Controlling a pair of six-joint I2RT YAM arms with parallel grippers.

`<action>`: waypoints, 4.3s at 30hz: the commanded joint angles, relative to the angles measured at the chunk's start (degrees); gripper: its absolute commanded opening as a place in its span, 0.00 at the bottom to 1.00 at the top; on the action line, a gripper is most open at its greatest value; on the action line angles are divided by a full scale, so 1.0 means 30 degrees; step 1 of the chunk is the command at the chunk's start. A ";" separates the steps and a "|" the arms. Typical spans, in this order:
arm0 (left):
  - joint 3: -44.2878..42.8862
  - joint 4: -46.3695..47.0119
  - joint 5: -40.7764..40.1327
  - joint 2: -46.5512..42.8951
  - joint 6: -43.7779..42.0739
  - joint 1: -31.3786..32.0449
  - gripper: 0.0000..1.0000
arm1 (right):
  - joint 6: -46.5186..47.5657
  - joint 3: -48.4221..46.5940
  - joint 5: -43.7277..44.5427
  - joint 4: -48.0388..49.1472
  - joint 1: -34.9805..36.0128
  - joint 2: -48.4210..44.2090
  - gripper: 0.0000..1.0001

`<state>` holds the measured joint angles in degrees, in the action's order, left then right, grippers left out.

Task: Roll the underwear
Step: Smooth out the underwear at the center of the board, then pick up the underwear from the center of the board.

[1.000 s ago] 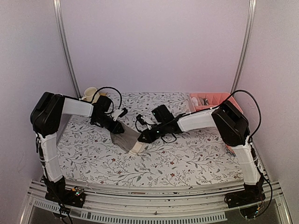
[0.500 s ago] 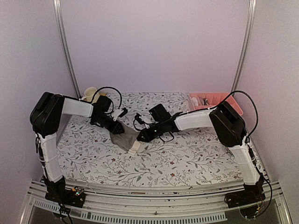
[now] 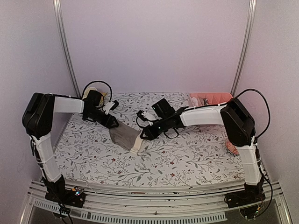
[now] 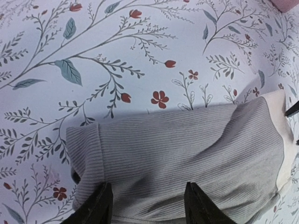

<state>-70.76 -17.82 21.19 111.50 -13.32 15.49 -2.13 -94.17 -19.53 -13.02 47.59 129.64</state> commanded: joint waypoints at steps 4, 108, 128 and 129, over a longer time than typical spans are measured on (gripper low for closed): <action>0.0250 0.0072 0.1958 -0.2930 -0.1044 -0.0184 0.72 | 0.2705 0.1492 0.1658 0.0136 0.0650 -0.4752 0.50; 0.6628 -0.0478 -0.0648 -0.4726 -2.6483 0.4081 0.00 | 1.6270 1.4454 1.0033 1.4125 0.6201 -0.8346 0.99; 0.3897 -0.3535 0.0088 -0.3564 -2.5386 0.4081 0.00 | 2.0016 0.8471 1.5859 1.3628 0.7708 -0.0915 0.93; 0.3878 -0.3523 0.0111 -0.3590 -2.5362 0.4068 0.00 | 2.0042 0.7578 1.6160 1.3095 0.7736 -0.0647 0.92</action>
<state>-57.67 -26.57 20.32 100.55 -90.37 27.14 55.70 -66.41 24.10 31.18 69.78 124.03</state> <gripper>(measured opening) 0.016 0.931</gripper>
